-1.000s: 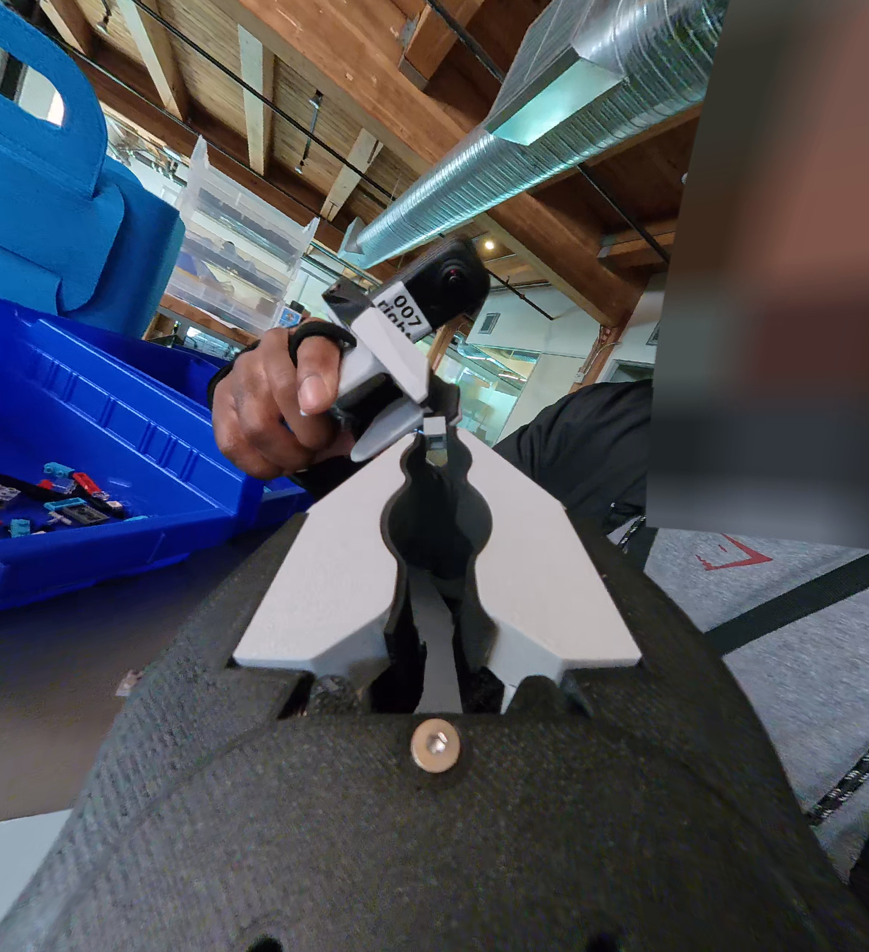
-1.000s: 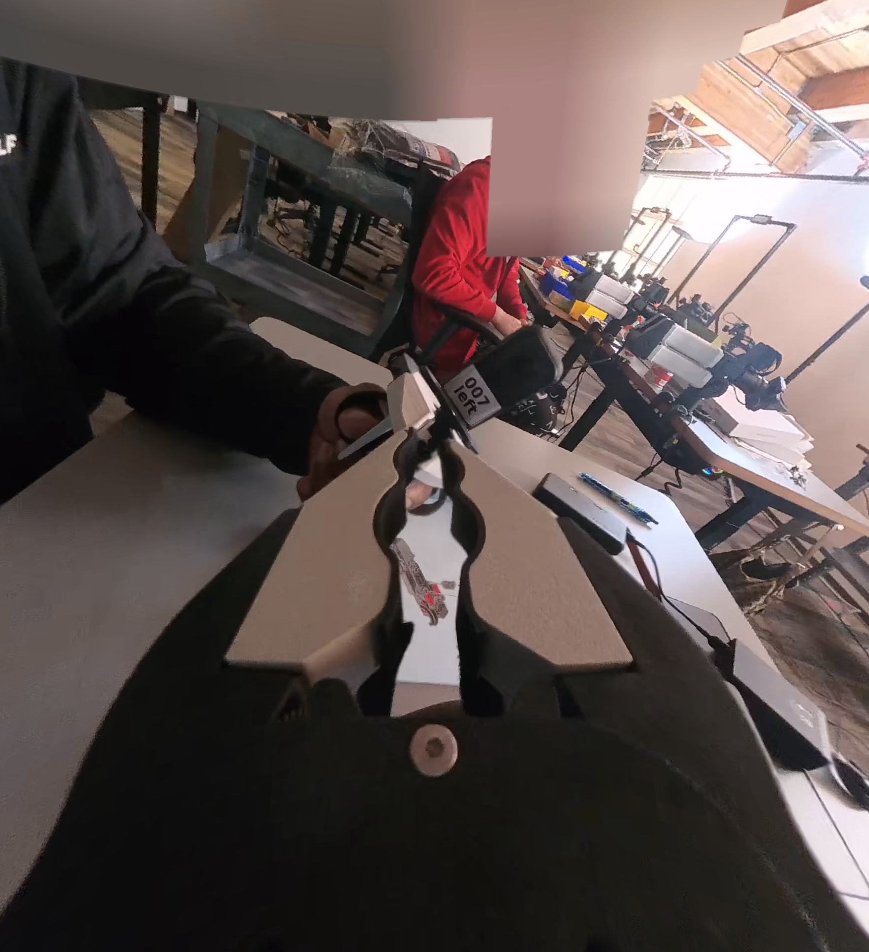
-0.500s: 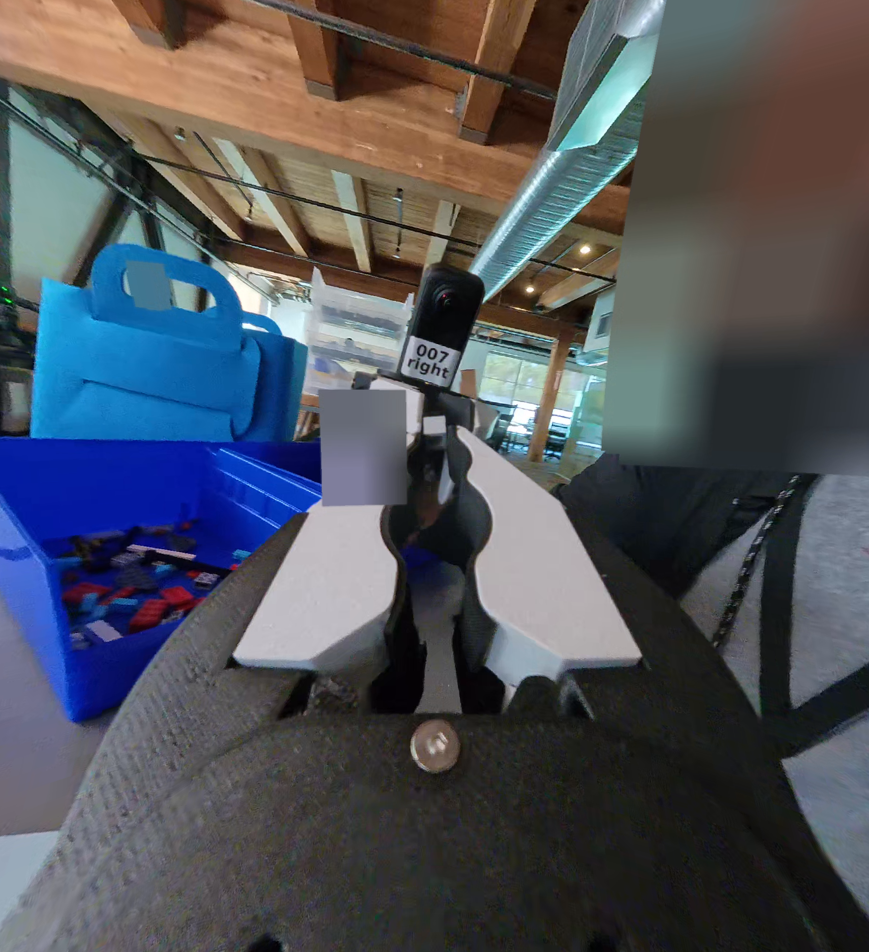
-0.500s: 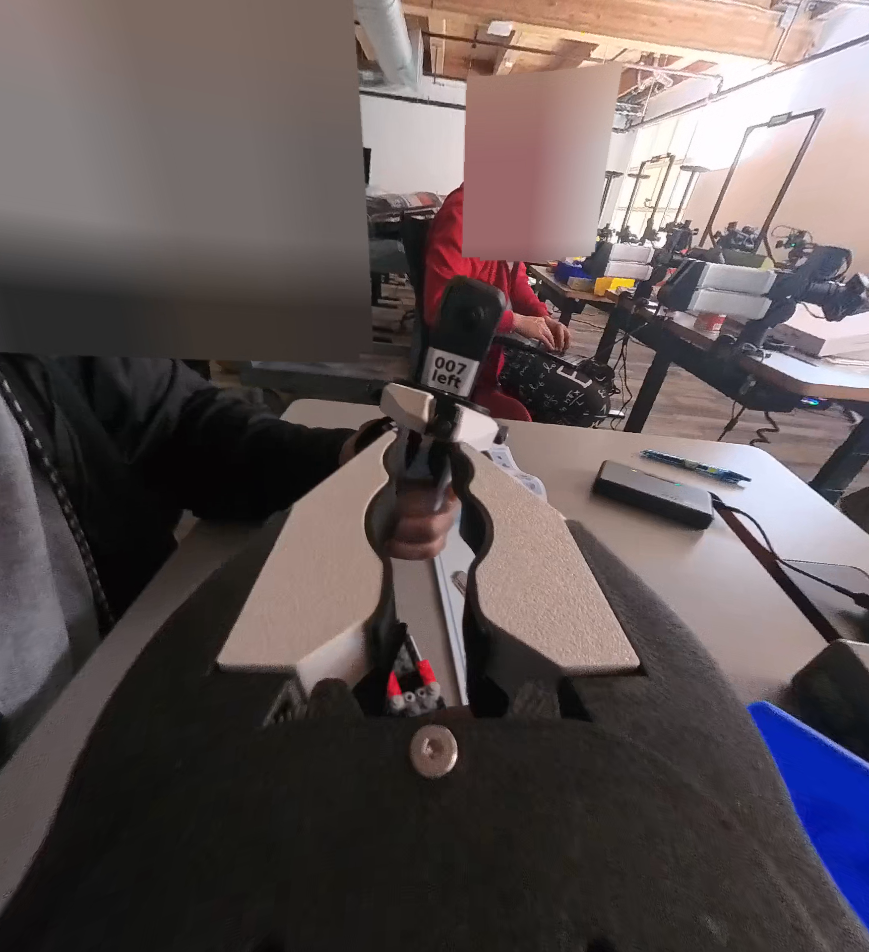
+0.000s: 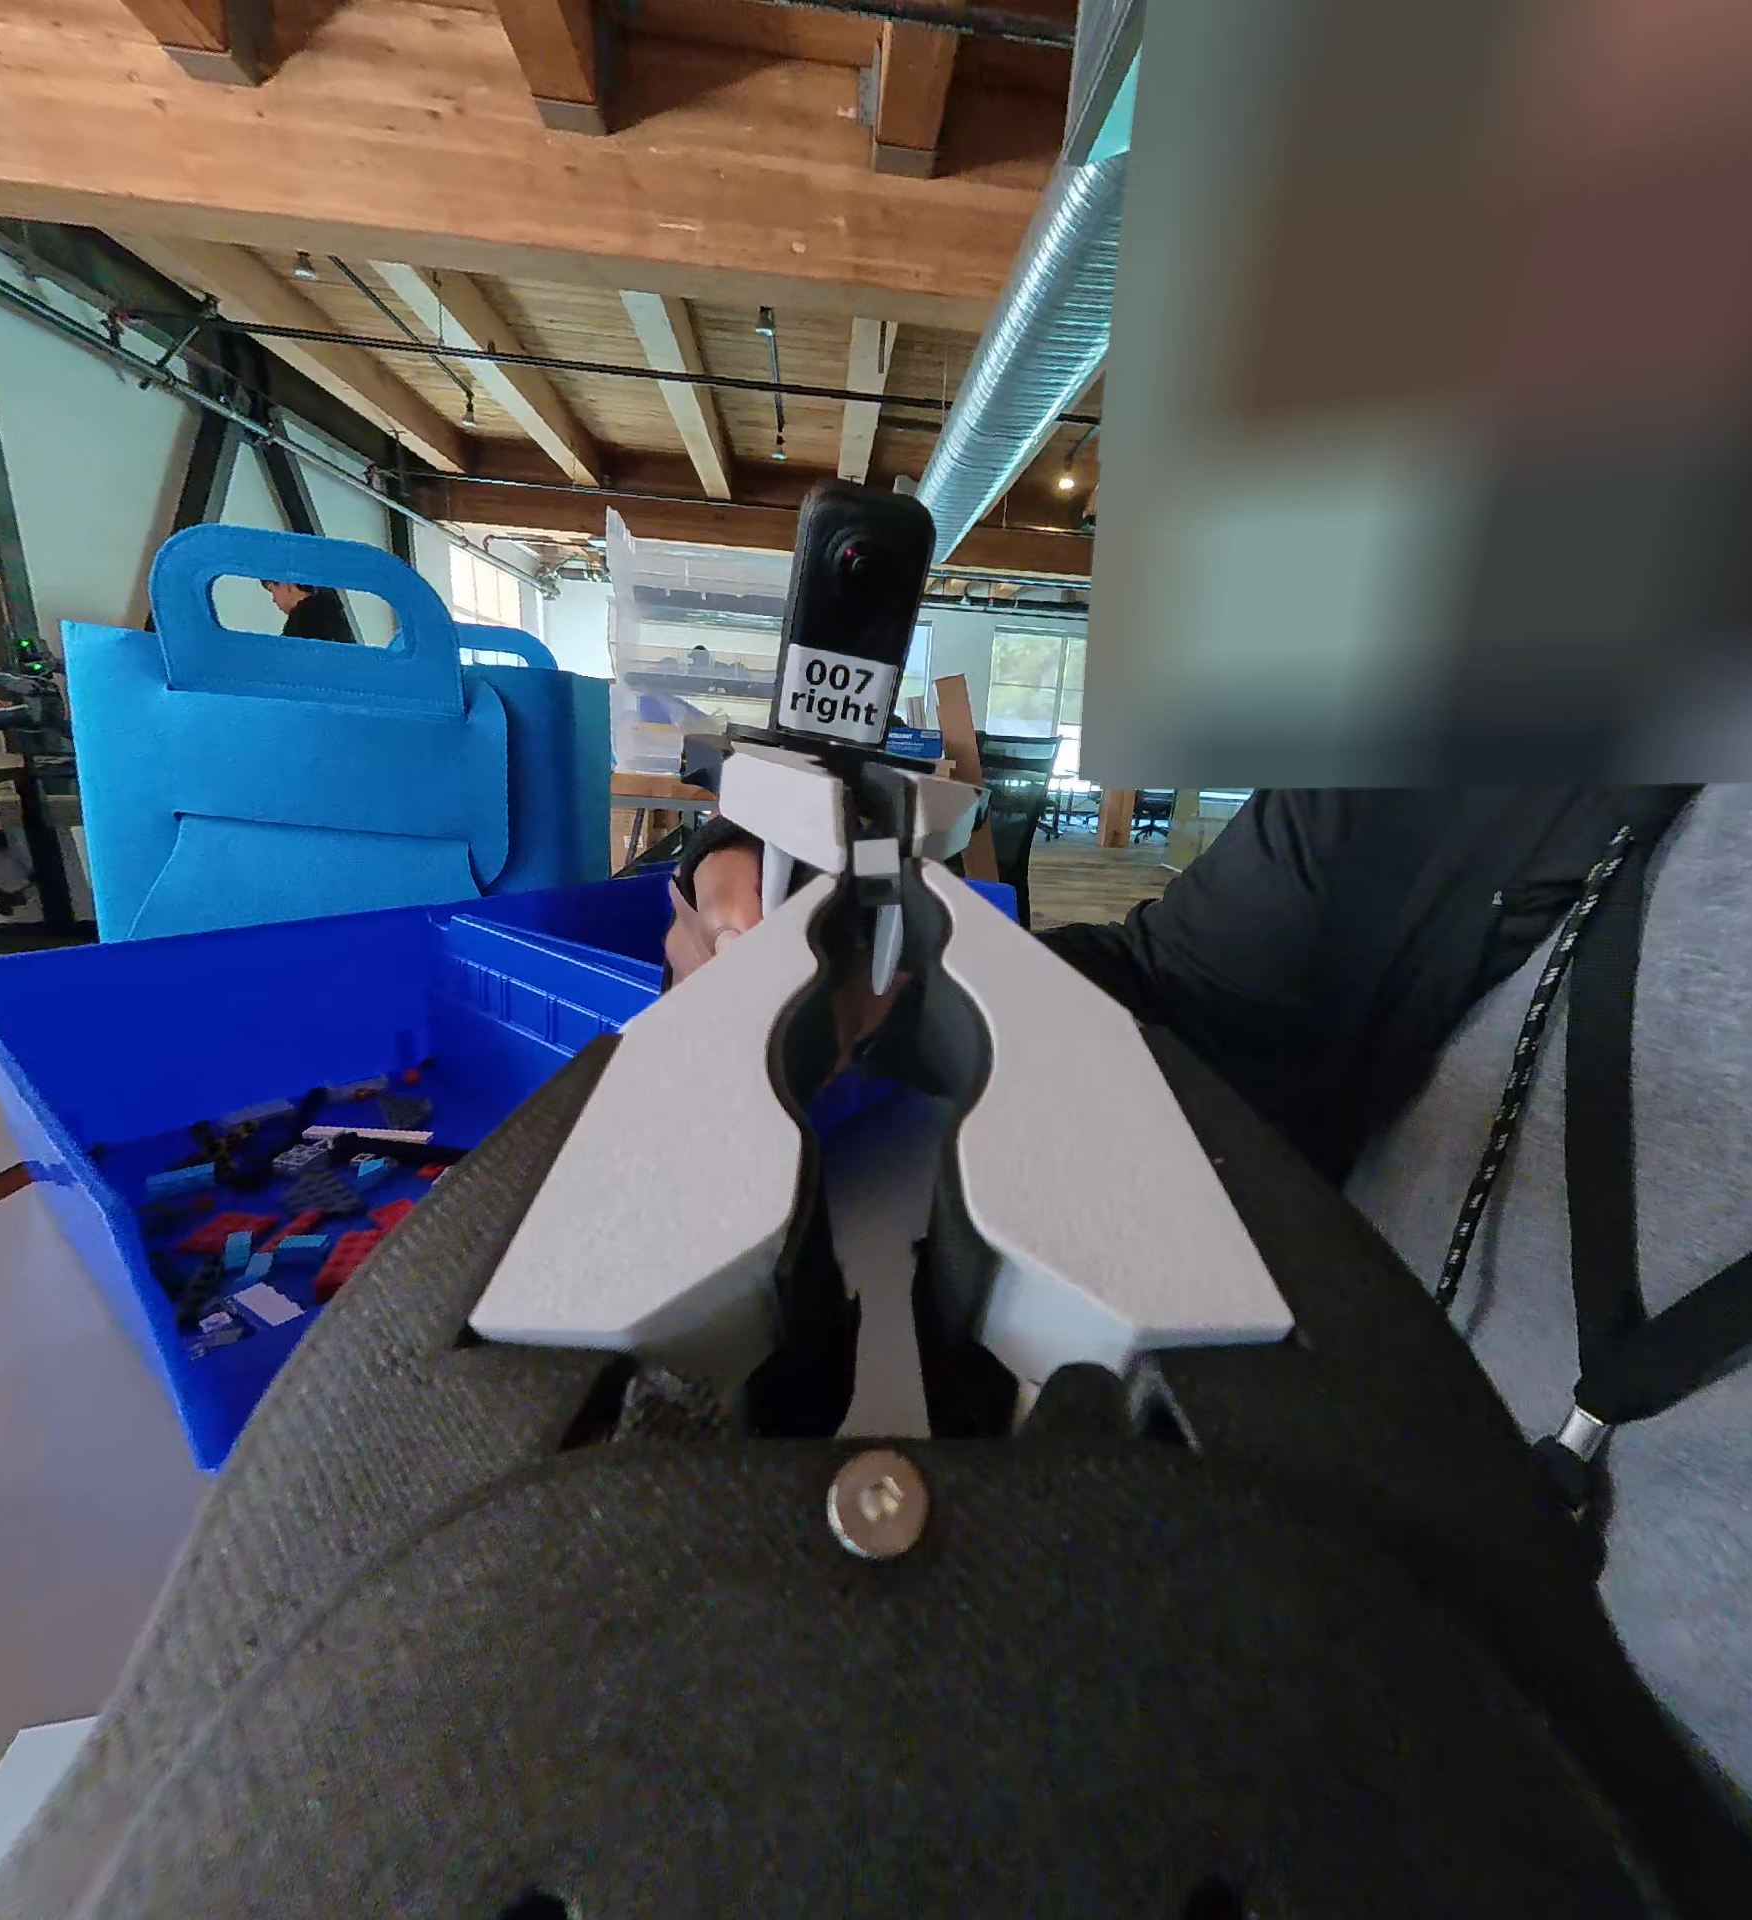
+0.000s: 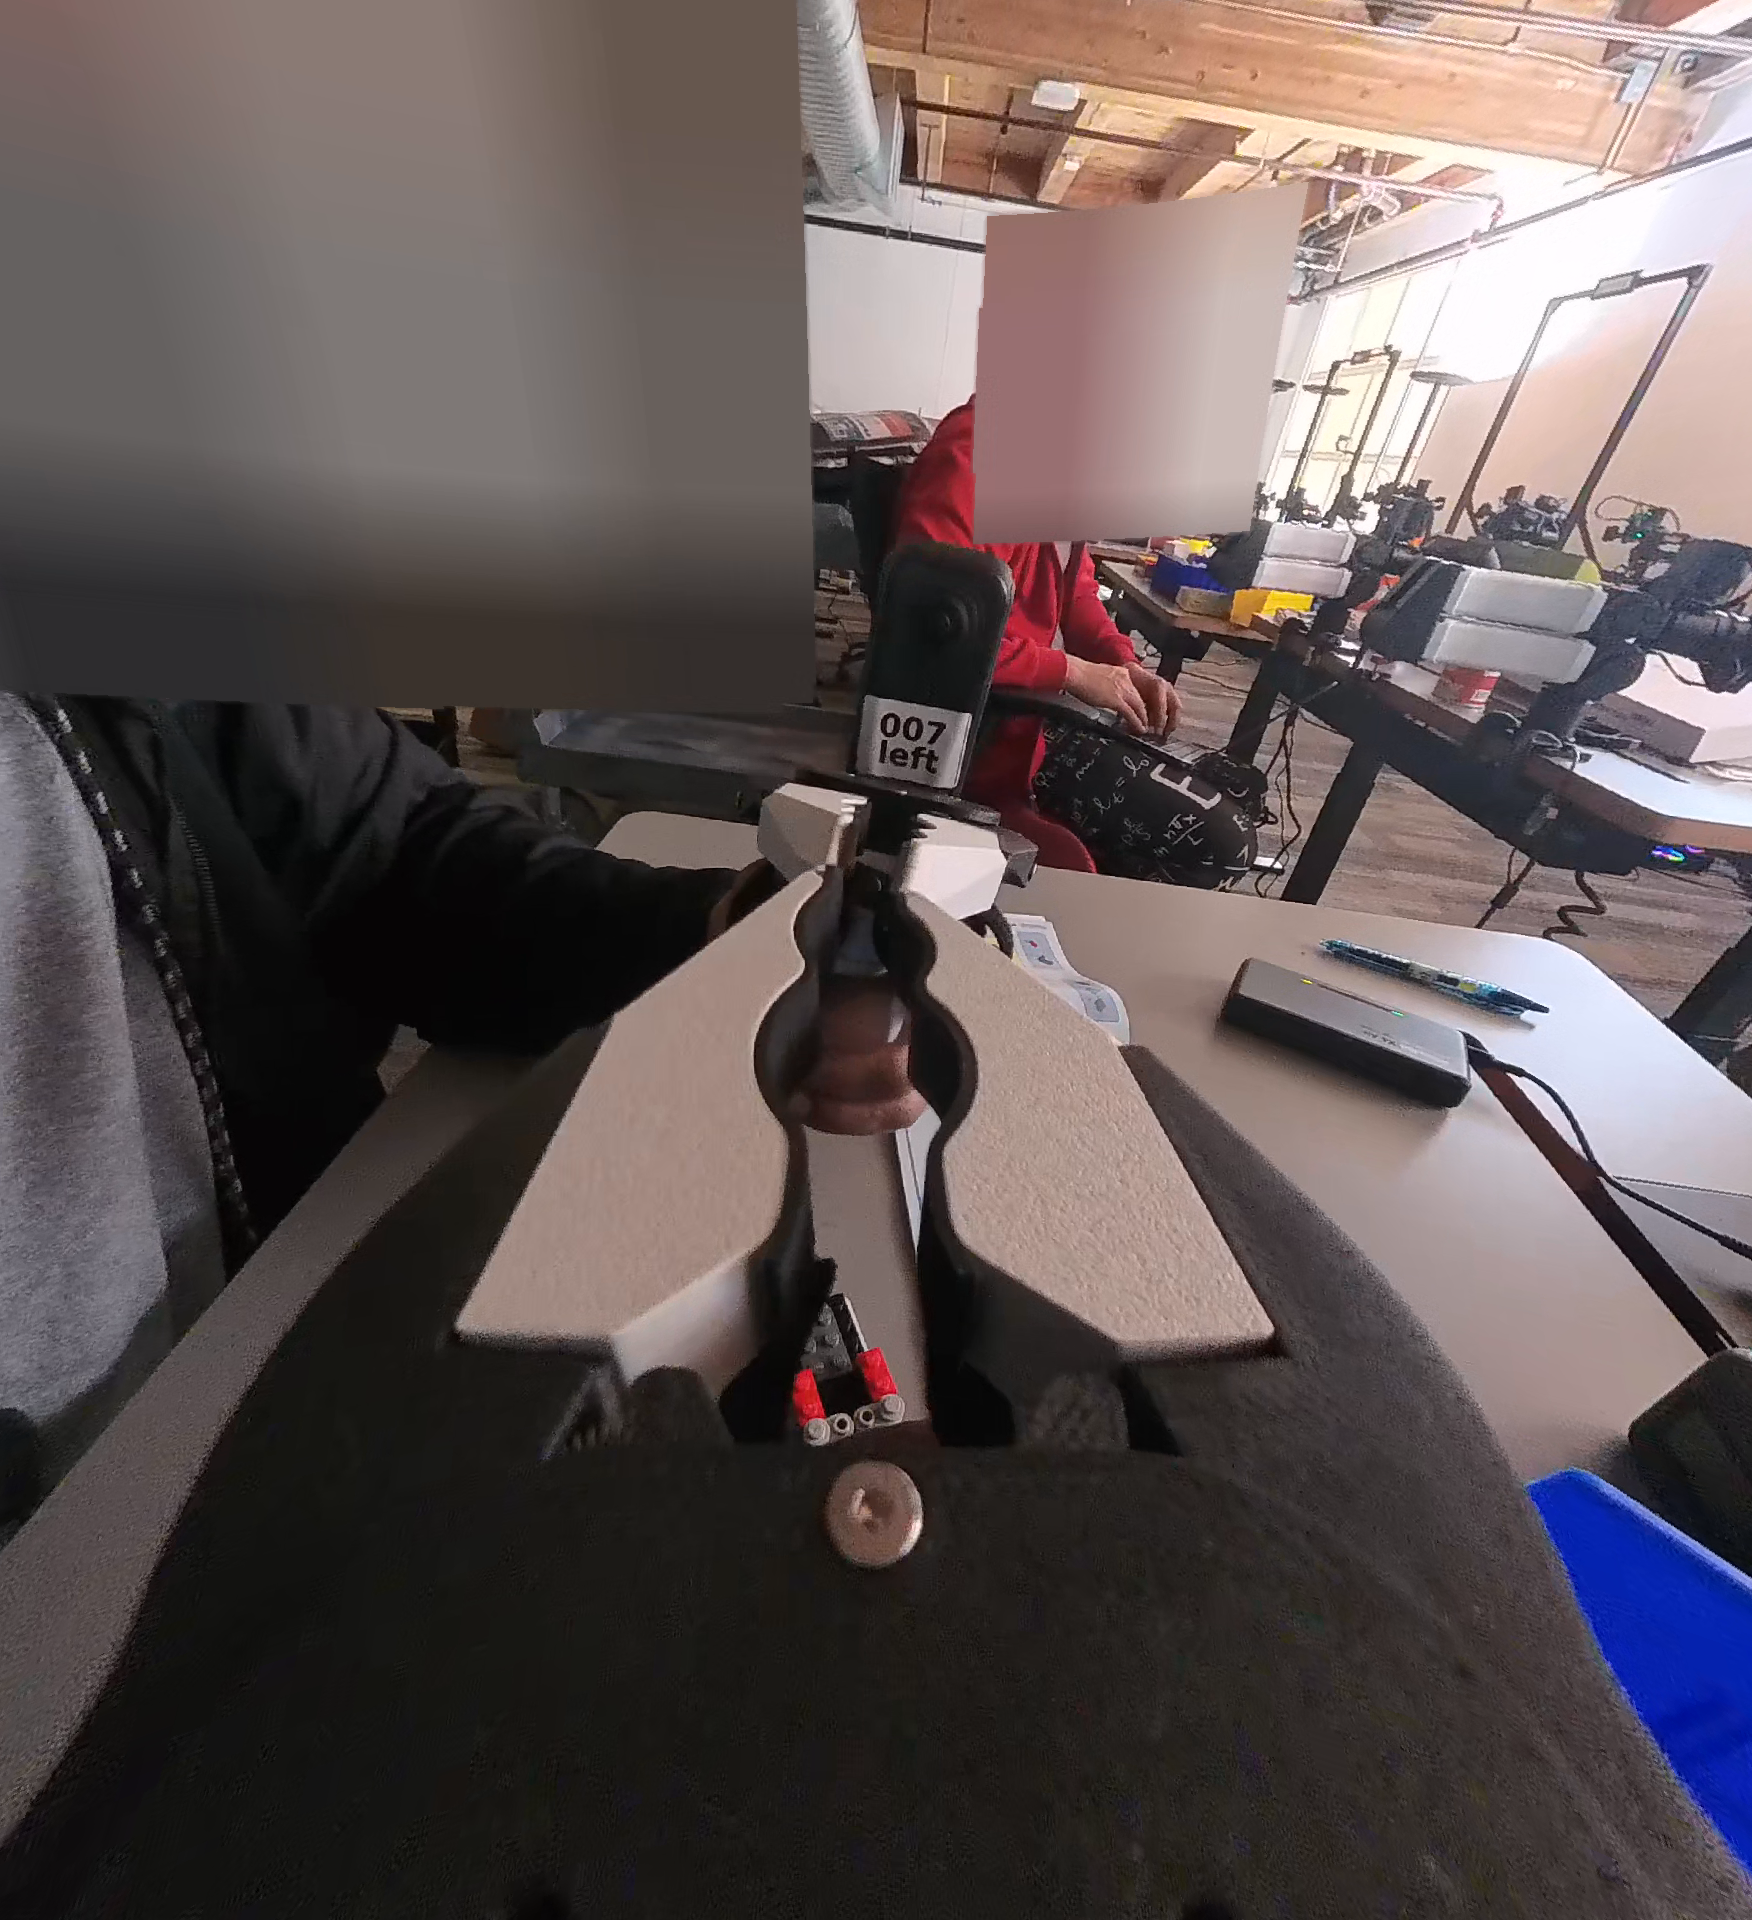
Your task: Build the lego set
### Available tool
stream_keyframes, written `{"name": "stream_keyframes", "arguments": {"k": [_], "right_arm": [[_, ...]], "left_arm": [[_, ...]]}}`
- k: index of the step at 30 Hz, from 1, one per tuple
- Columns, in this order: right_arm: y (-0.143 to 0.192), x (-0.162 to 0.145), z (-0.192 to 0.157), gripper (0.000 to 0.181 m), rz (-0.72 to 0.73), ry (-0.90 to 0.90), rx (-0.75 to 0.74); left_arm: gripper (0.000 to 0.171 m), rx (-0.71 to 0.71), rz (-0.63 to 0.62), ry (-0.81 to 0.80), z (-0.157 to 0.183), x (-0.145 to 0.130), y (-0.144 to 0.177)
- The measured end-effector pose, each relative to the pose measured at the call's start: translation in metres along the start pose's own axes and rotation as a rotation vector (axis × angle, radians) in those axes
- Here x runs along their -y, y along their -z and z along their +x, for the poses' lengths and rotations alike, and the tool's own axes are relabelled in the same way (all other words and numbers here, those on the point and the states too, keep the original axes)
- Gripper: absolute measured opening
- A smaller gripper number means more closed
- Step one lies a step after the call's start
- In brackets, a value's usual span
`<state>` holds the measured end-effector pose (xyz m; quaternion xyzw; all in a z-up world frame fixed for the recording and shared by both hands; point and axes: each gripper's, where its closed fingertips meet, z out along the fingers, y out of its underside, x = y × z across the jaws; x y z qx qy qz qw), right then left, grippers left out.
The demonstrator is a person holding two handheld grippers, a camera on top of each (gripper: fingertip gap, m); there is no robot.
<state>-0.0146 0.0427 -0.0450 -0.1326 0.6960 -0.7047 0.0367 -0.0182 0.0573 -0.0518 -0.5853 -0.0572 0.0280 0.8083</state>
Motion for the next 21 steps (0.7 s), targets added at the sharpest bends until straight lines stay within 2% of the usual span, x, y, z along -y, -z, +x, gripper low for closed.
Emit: {"name": "stream_keyframes", "arguments": {"k": [5, 11, 21], "right_arm": [[0.001, -0.002, -0.006, 0.008, -0.016, 0.08, 0.013], [0.004, -0.007, -0.009, 0.008, -0.058, 0.19, 0.013], [0.006, -0.012, -0.007, 0.008, -0.084, 0.218, 0.002]], "left_arm": [[0.008, -0.03, -0.031, 0.003, 0.005, -0.003, -0.001], [0.008, -0.078, -0.05, 0.083, 0.008, -0.009, -0.002], [0.008, -0.102, -0.044, 0.2, 0.003, -0.014, -0.001]]}}
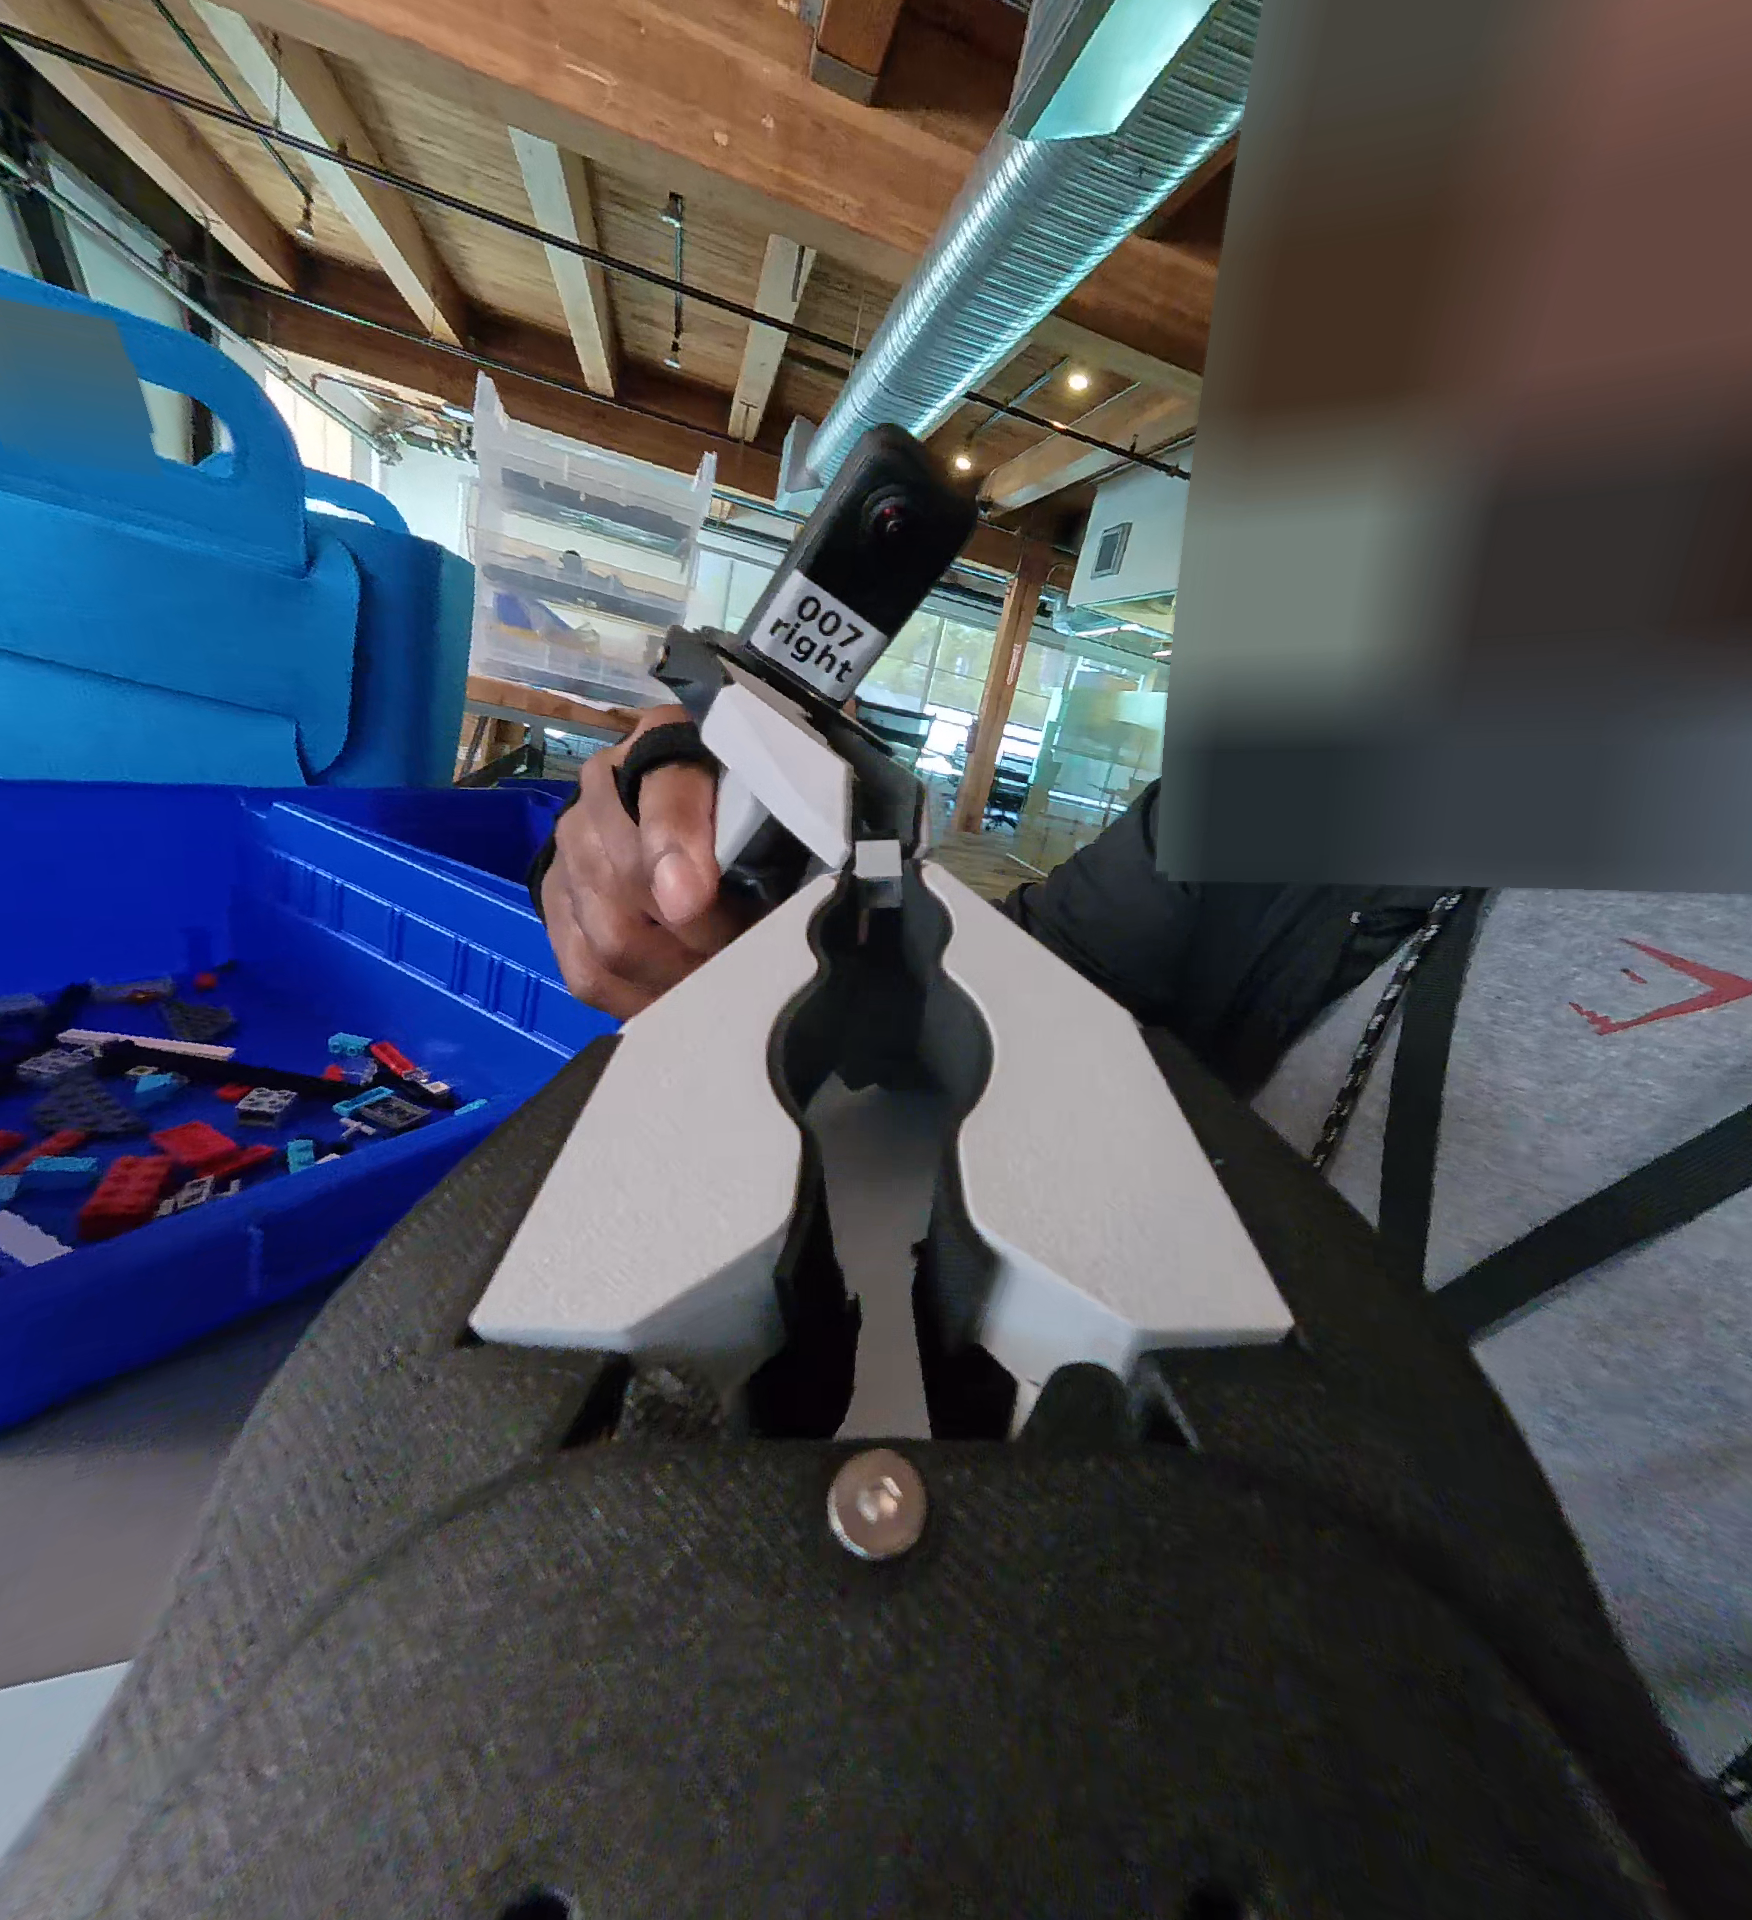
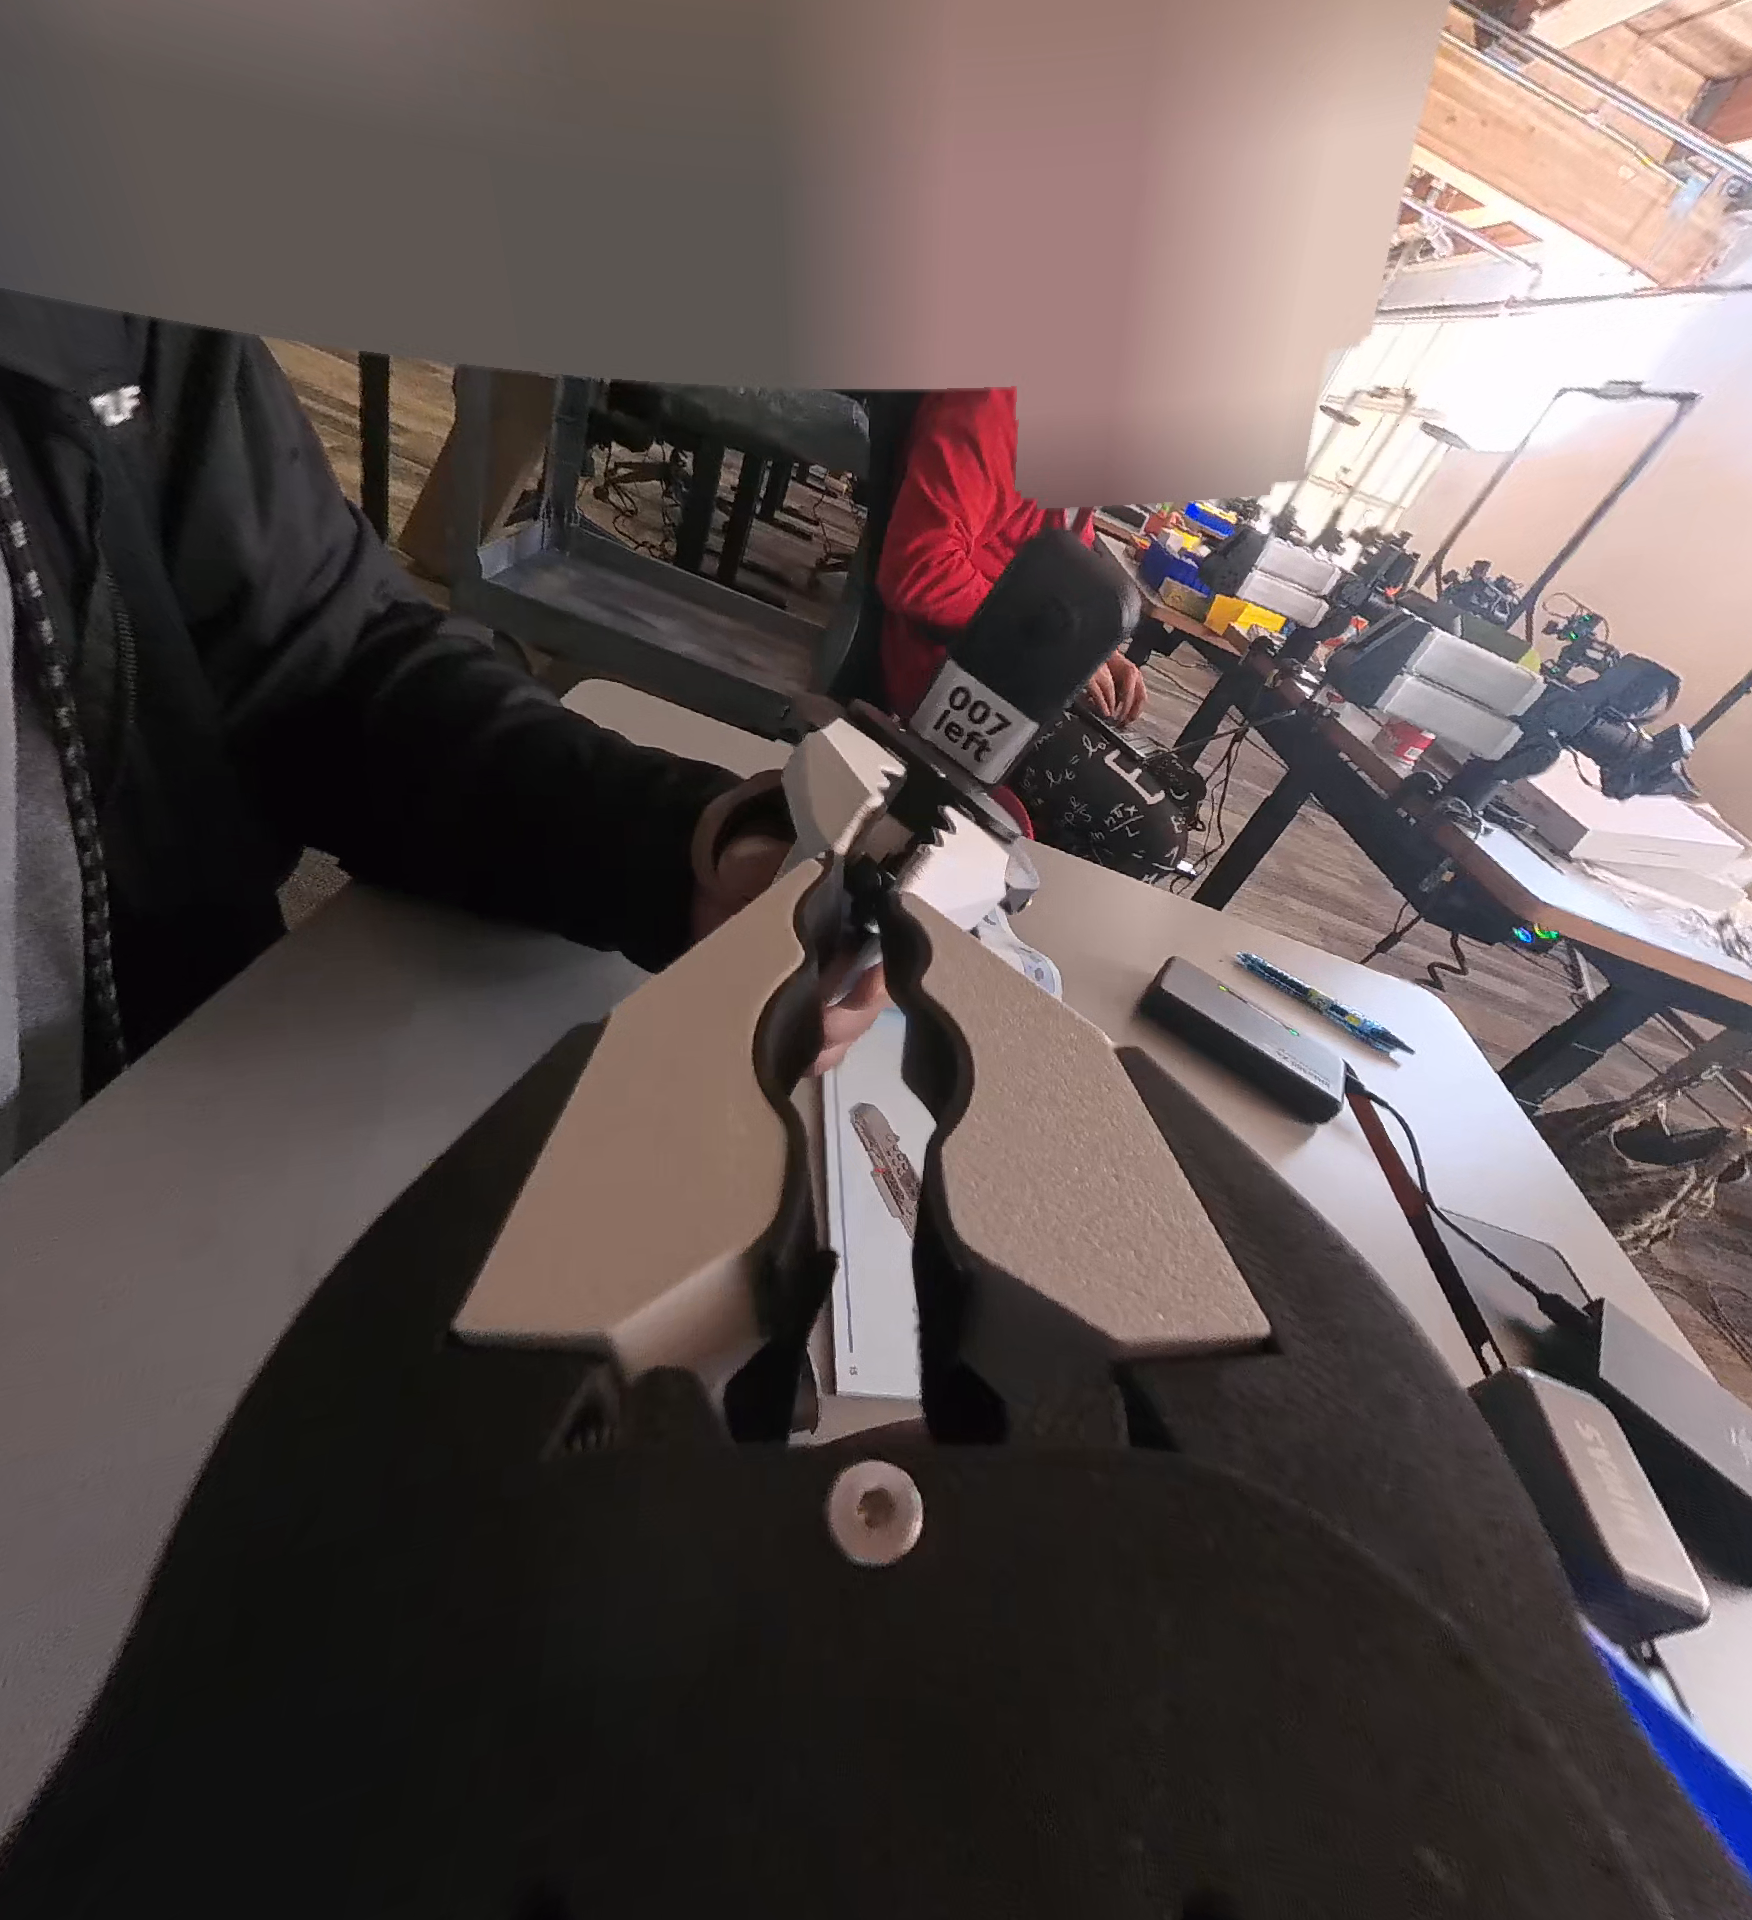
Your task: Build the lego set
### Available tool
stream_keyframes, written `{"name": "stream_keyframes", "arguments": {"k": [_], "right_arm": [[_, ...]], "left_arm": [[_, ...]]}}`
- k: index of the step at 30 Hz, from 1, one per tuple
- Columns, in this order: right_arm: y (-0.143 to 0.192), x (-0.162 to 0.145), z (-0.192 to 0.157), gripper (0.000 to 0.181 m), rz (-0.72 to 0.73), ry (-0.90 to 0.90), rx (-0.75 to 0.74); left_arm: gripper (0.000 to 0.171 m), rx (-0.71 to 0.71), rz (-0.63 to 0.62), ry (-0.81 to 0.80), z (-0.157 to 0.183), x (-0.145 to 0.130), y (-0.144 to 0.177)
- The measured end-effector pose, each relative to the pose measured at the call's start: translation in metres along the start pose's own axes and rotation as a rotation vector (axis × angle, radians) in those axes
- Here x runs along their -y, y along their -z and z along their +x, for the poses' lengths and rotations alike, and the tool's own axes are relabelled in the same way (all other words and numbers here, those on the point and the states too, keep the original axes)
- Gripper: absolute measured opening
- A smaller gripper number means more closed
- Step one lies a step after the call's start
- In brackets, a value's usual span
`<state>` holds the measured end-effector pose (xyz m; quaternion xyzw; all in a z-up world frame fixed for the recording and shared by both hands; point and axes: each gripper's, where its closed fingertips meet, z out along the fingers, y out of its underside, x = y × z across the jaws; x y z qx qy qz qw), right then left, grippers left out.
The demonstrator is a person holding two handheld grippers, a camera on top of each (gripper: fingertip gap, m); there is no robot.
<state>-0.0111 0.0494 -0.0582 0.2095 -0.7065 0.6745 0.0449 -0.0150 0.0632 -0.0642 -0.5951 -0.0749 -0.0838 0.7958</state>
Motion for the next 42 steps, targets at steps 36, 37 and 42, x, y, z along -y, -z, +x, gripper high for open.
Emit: {"name": "stream_keyframes", "arguments": {"k": [36, 37, 42], "right_arm": [[0.045, -0.165, -0.05, 0.009, -0.667, -0.313, -0.211], [0.046, -0.17, -0.055, 0.009, -0.676, -0.329, -0.201], [0.047, -0.175, -0.064, 0.014, -0.663, -0.32, -0.172]], "left_arm": [[0.029, 0.251, -0.149, 0.366, -0.056, -0.036, 0.014], [0.028, 0.259, -0.154, 0.364, -0.058, -0.037, 0.015], [0.027, 0.266, -0.15, 0.356, -0.06, -0.038, 0.014]]}}
